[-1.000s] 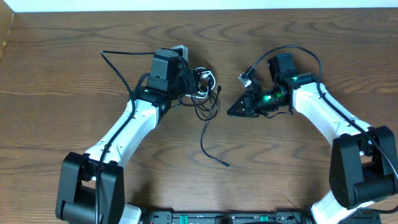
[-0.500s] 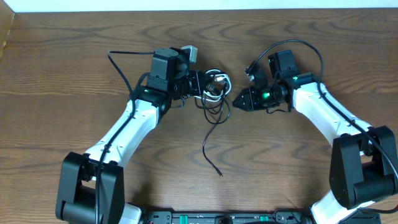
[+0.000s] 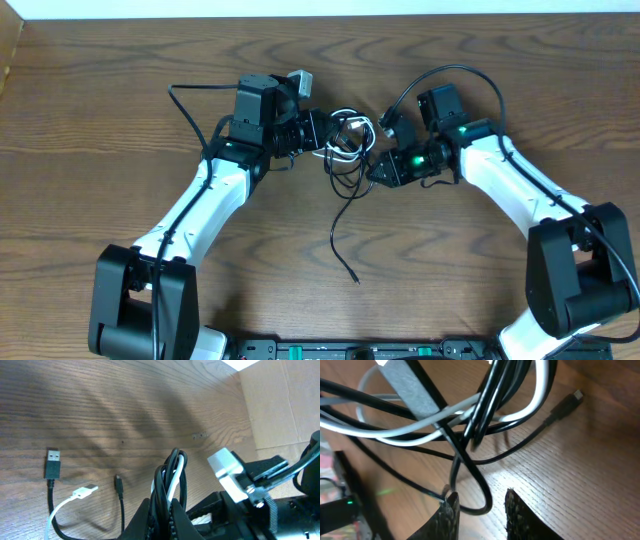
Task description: Untangle cables
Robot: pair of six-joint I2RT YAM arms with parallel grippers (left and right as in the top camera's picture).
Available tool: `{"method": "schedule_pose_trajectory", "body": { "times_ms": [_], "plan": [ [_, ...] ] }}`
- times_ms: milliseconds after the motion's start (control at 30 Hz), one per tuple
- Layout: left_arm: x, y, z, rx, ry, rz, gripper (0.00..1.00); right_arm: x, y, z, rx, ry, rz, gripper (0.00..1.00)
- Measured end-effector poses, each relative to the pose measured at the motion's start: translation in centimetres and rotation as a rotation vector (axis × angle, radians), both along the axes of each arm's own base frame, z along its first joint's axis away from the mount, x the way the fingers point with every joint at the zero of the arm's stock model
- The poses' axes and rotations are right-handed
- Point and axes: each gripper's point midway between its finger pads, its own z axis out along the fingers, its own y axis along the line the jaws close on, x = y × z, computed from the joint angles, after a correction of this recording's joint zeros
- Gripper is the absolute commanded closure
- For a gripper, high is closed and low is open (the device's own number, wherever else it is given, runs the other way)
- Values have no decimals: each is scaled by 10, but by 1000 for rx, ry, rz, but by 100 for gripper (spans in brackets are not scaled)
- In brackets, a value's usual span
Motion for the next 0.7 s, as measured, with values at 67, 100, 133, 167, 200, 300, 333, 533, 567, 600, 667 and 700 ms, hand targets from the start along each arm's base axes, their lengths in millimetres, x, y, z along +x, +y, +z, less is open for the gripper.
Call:
{"method": "schedule_pose_trajectory", "body": {
  "times_ms": [67, 100, 133, 167, 200, 300, 333, 533, 567, 600, 667, 700],
  "plan": [
    [0, 0, 0, -5, 5, 0, 93, 0, -1, -4, -42, -15, 0, 76],
    [-1, -1, 0, -9, 9, 0, 92, 1, -1, -7, -70, -27, 1, 76],
    [-1, -1, 1, -12, 12, 0, 93, 1, -1, -9, -90, -36, 1, 77],
    [-2, -2, 1, -16, 15, -2, 93, 2, -2, -11, -115, -50, 1, 76],
    [-2, -2, 1, -21, 19, -3, 93, 2, -1, -12, -130, -61, 3, 76],
    [-3, -3, 2, -36, 37, 1, 92, 2, 4, -14, -155, -85, 13, 77],
    [-3, -3, 2, -41, 44, 4, 93, 2, 5, -14, -161, -90, 16, 78],
    [-3, -3, 2, -69, 92, 36, 93, 4, 13, -15, -191, -134, 29, 99],
    [-3, -3, 2, -71, 96, 39, 92, 4, 13, -15, -193, -133, 26, 99],
    [-3, -3, 1, -71, 100, 45, 92, 4, 13, -15, -192, -132, 24, 99],
    [-1, -1, 0, -58, 95, 60, 93, 3, 14, -14, -185, -127, 23, 99],
    [0, 1, -1, -48, 88, 64, 92, 2, 15, -14, -176, -122, 25, 99]
  ]
}}
